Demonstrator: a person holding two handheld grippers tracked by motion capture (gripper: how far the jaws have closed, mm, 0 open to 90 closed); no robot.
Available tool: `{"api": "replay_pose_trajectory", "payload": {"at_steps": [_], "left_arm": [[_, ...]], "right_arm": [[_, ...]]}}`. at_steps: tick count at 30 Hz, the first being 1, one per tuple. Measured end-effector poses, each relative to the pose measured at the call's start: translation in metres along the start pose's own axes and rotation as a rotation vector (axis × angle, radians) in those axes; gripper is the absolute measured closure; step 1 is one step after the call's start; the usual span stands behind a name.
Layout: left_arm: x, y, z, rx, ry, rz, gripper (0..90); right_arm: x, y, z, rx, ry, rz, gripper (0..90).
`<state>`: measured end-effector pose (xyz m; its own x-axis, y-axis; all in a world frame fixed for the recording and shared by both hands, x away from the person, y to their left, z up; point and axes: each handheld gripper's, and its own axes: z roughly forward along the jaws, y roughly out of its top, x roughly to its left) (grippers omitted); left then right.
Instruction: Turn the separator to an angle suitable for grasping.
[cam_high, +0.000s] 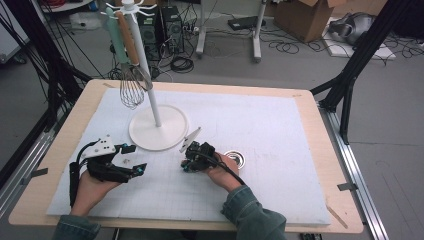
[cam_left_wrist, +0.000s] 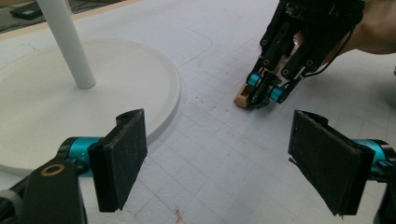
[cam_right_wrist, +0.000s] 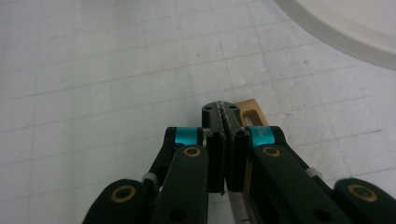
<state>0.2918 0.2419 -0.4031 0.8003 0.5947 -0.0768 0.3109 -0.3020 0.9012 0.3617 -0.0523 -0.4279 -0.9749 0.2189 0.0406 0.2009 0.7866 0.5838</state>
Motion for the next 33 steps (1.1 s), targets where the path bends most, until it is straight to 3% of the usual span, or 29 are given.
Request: {"api": "replay_pose_trajectory", "payload": {"at_steps": [23, 26, 33], "left_arm": [[0.0, 0.0, -0.001, -0.014, -0.003, -0.001, 19.2], [0.0, 0.0, -0.001, -0.013, -0.005, 0.002, 19.2], [0.0, 0.001, -0.001, -0.014, -0.007, 0.002, 19.1]], "right_arm": [[-0.026, 0.0, 0.0, -0.039, -0.106, 0.133, 89.4], [-0.03, -0.002, 0.0, -0.045, -0.097, 0.158, 89.3], [-0.028, -0.002, -0.011, -0.088, -0.075, 0.152, 82.4]]}}
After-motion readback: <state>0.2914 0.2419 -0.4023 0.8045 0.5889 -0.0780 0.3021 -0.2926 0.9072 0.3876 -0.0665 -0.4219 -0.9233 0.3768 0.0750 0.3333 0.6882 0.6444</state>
